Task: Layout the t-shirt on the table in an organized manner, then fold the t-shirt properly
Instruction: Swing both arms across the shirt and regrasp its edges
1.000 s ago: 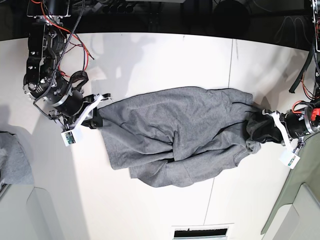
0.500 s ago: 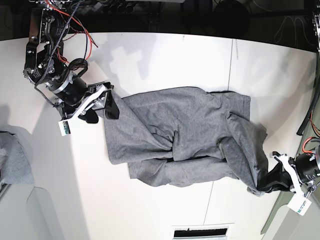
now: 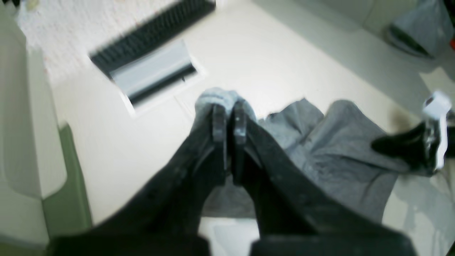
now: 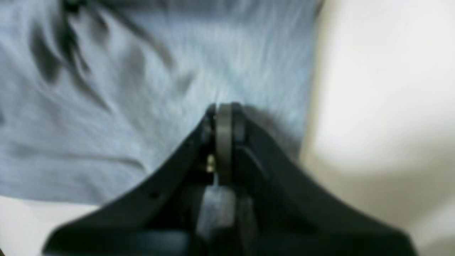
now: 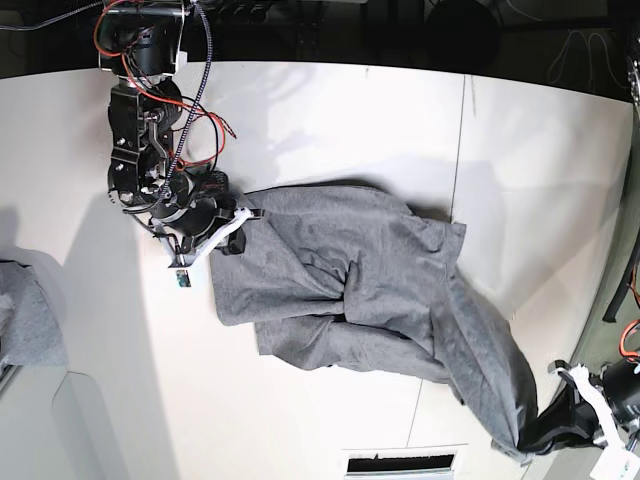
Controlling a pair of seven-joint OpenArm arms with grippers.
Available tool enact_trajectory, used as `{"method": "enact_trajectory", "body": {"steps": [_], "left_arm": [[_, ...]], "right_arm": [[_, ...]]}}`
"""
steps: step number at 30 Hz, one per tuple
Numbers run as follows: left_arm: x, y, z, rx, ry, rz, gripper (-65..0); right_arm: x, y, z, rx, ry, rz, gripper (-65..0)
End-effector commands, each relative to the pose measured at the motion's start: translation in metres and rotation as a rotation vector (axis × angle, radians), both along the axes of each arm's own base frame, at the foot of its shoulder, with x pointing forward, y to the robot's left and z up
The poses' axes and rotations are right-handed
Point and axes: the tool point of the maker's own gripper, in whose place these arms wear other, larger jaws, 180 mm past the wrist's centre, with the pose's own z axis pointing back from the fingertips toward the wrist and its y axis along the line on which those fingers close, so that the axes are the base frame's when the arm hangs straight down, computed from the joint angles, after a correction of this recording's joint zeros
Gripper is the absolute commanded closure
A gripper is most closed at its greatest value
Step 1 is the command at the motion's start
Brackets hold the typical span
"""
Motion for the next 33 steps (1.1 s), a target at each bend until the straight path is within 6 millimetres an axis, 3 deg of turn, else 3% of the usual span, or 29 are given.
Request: {"method": "enact_trajectory", "body": {"steps": [1,6,10,13,16,19,22,24,26,27,30,33], "left_arm": [[0.002,-0.007,0.038,-0.026,-0.107,-0.026,0.0],[0.008,-0.053,0.078,-0.065,-0.217,-0.123,0.0],[-0.007,-0.134,0.082,-0.042,-0.251,-0.309,0.0],[-0.026,-0.209,0.065,-0.034,-0.223,-0.453,0.0],[-0.056,-0.277,0.036,-0.012,-0.169,-0.614,0.0],[-0.091,-0.333,0.011,0.024,-0.127,-0.759,0.0],[-0.128,-0.374,-0.017,0.040,-0.058,-0.892,-1.9],[-0.146,-0.394,-0.037,0.056,-0.022,-0.941,-17.2],[-0.151,-0.406,-0.051,0.105,-0.035,-0.940,-32.7],[-0.150,-0.408,-0.052,0.113,-0.036,-0.932,-36.4],[-0.145,-0.407,-0.050,0.102,-0.032,-0.909,-36.8],[-0.127,-0.399,-0.041,0.071,-0.031,-0.843,-36.7]], "right_arm": [[0.005,0.009,0.006,0.039,-0.022,0.009,0.0],[-0.031,0.070,-0.004,0.173,0.033,0.135,0.0],[-0.052,0.131,0.003,0.229,0.043,0.239,0.0],[-0.053,0.164,0.021,0.275,-0.019,0.307,0.0],[-0.061,0.185,0.024,0.217,-0.050,0.422,0.0],[-0.067,0.188,0.019,0.150,-0.061,0.482,0.0],[-0.066,0.183,0.015,0.110,-0.065,0.492,0.0],[-0.065,0.181,0.015,0.106,-0.065,0.486,0.0],[-0.068,0.181,0.013,0.117,-0.059,0.480,0.0],[-0.071,0.180,0.012,0.134,-0.051,0.473,-6.9],[-0.079,0.184,0.012,0.156,-0.044,0.495,-25.7],[-0.080,0.187,0.016,0.178,-0.052,0.502,-30.3]]}}
